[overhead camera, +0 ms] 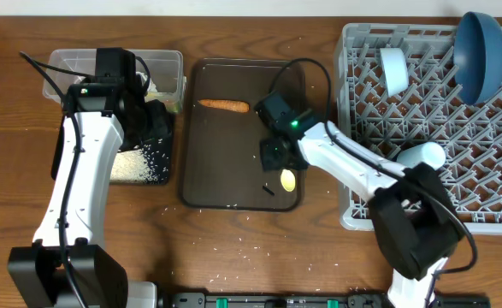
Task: Sort waste into correct bins and load items into the dishwasher rack
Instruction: 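Lift the yellow spoon off the brown tray with the right gripper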
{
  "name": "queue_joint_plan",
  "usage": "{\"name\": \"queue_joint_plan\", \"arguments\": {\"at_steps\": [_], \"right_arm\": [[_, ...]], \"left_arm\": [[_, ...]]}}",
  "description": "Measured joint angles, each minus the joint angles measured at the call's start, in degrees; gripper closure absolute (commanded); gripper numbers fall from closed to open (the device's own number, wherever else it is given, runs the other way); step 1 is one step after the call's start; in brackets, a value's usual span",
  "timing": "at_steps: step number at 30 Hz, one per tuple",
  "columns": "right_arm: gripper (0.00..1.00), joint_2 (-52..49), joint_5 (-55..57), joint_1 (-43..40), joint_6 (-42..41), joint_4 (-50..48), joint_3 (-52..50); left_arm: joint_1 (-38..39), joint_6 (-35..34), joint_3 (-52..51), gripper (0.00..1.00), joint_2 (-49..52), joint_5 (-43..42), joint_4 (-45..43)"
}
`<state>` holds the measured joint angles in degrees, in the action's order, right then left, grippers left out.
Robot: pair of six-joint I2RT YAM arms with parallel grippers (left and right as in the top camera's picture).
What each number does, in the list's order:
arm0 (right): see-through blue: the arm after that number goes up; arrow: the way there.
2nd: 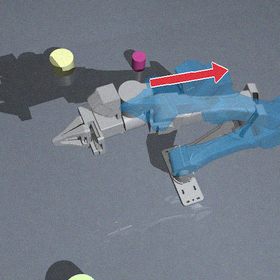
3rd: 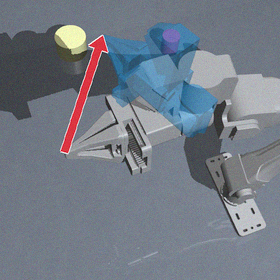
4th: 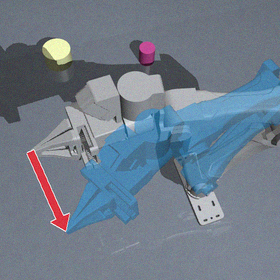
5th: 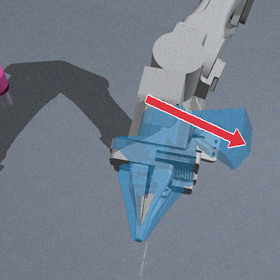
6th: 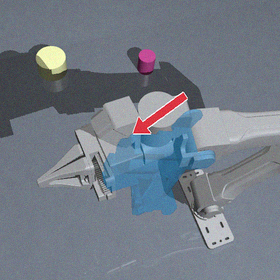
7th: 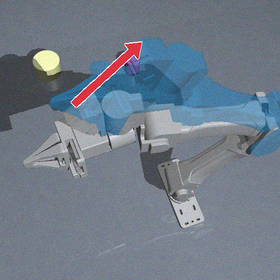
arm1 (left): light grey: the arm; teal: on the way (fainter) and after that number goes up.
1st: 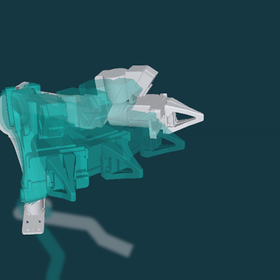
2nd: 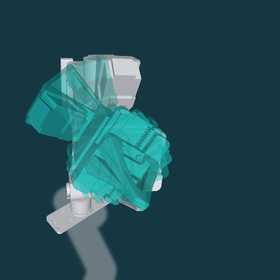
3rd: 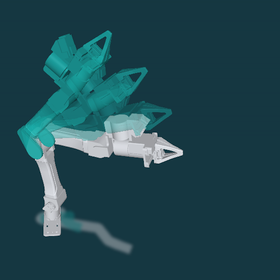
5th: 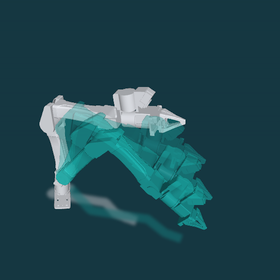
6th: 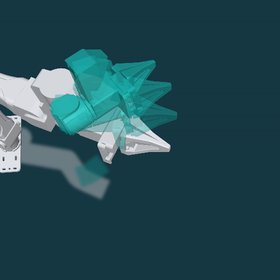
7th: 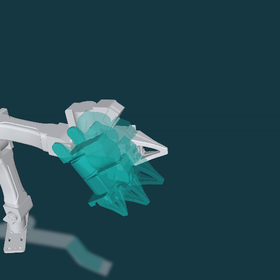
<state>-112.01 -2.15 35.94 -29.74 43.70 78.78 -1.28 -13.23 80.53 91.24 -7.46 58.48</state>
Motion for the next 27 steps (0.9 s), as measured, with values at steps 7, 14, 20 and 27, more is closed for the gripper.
{"name": "queue_joint_plan", "arguments": {"at_steps": [7,14,20,27], "right_arm": [[0.59,0.5,2.4,-1.2,10.4,-1.4,0.3],[0.60,-3.8,2.8,-0.4,17.1,-1.5,0.7],[0.64,-4.3,2.8,-0.4,18.6,-0.7,0.7],[0.85,-5.5,3.2,-0.4,20.8,1.1,0.9]], "left_arm": [[0.0,0.0,0.0,0.39,0.0,0.0,-0.6],[0.0,0.0,0.0,0.39,0.0,0.2,-0.7],[0.0,0.0,0.0,0.39,0.0,0.2,-0.7],[0.0,0.0,0.0,0.39,0.0,0.2,-0.7]]}}
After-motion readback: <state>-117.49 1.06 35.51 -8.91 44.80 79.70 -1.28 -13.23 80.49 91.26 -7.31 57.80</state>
